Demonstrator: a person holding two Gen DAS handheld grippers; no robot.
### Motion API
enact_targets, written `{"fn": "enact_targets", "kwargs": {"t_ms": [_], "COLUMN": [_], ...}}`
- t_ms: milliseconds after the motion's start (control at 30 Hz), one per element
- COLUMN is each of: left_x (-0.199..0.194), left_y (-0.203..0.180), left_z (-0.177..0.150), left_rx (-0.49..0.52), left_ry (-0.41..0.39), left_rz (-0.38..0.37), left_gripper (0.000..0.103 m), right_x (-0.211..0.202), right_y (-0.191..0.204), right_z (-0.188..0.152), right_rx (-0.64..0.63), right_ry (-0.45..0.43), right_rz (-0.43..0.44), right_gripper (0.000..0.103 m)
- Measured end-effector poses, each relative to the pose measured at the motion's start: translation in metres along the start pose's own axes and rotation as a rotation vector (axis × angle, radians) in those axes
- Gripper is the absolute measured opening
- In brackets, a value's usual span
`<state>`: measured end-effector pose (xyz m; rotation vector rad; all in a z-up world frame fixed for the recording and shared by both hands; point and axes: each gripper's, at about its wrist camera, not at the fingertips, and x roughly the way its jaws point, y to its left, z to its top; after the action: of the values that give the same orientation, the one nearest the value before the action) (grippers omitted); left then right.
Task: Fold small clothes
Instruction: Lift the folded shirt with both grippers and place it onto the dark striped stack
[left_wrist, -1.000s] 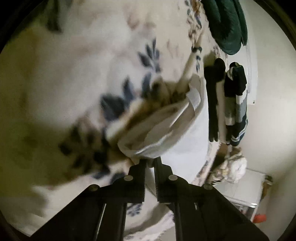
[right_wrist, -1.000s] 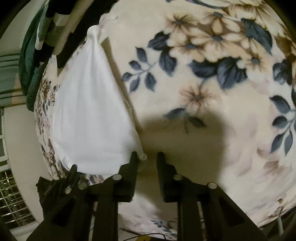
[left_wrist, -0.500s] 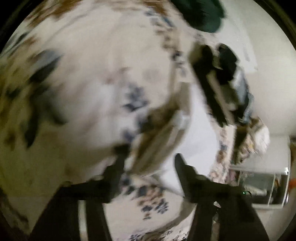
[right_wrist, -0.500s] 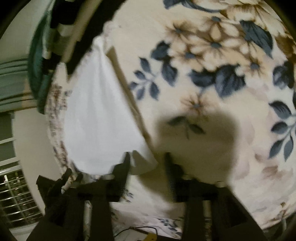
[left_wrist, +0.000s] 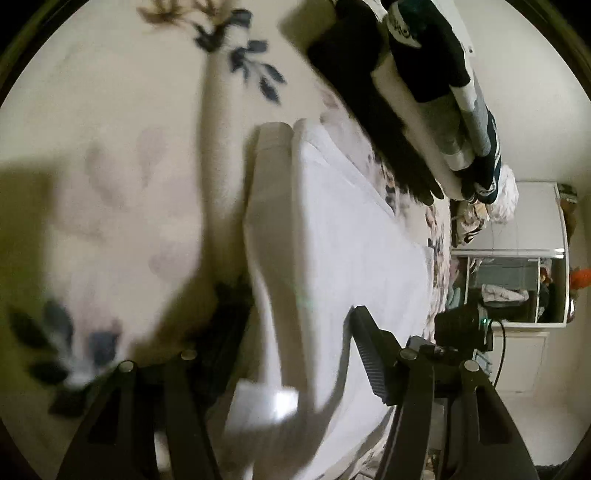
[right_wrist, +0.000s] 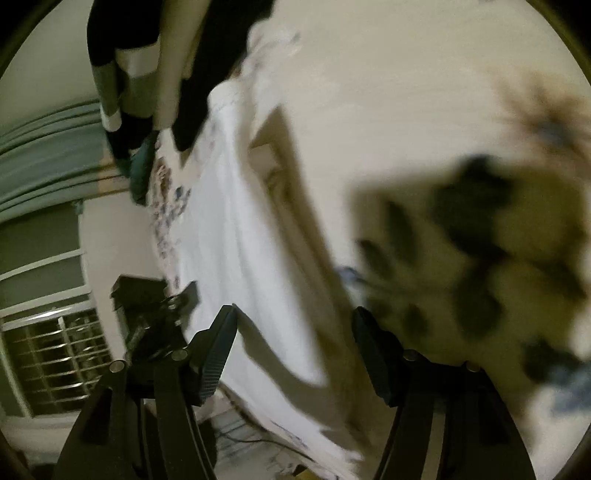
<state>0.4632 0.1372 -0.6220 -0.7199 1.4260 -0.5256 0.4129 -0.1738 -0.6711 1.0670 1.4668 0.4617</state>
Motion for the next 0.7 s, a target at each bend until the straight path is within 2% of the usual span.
{"fn": "enact_targets", "kwargs": {"t_ms": [67,100,133,167,233,333,467,633,700], "left_x": [-0.003,-0.005,-0.008,-0.012,-0.017,-0.027,-0.052,-0.088,-0.1], "left_y": [-0.006,-0.01,-0.014,-0.018,-0.026,-0.041,-0.066,-0.126,-0.15], "left_z": [-0.001,-0.002,-0.004,-0.006,-0.01,-0.014,-0.011,0.012,0.025], "left_rx": [0.029,0.043,0.061,0.073,0.094,0.115,0.143,0.219,0.255], "left_ry": [-0.02,-0.031,-0.047,-0.06,-0.079,-0.093,-0.097,-0.133,-0.159], "left_rz": [-0.002,0.005,0.021,0.027,0.05,0.063,0.058,0.071,0.076], "left_gripper": [0.053,0.047,0.028,0.021,0.018,0.018,0.017,0.018,0.018], "right_x": [0.01,0.015,0.02,0.024,0.028,0.023,0.002,-0.045,-0.069], "right_y": [0.005,0.011,0.014,0.019,0.028,0.045,0.078,0.133,0.162], "right_z": [0.003,0.005,0.004,0.005,0.003,-0.003,-0.011,-0.014,-0.004], "right_rx": [-0.006,-0.018,-0.03,-0.039,-0.05,-0.077,-0.11,-0.158,-0.191], "right_ry": [0.022,0.031,0.038,0.042,0.035,0.002,-0.035,-0.095,-0.128], "right_rz": [0.001,-0.005,-0.022,-0.036,-0.049,-0.101,-0.124,-0.096,-0.081], "right_gripper": [0.067,0.06,0.043,0.036,0.014,0.012,0.011,0.011,0.011]}}
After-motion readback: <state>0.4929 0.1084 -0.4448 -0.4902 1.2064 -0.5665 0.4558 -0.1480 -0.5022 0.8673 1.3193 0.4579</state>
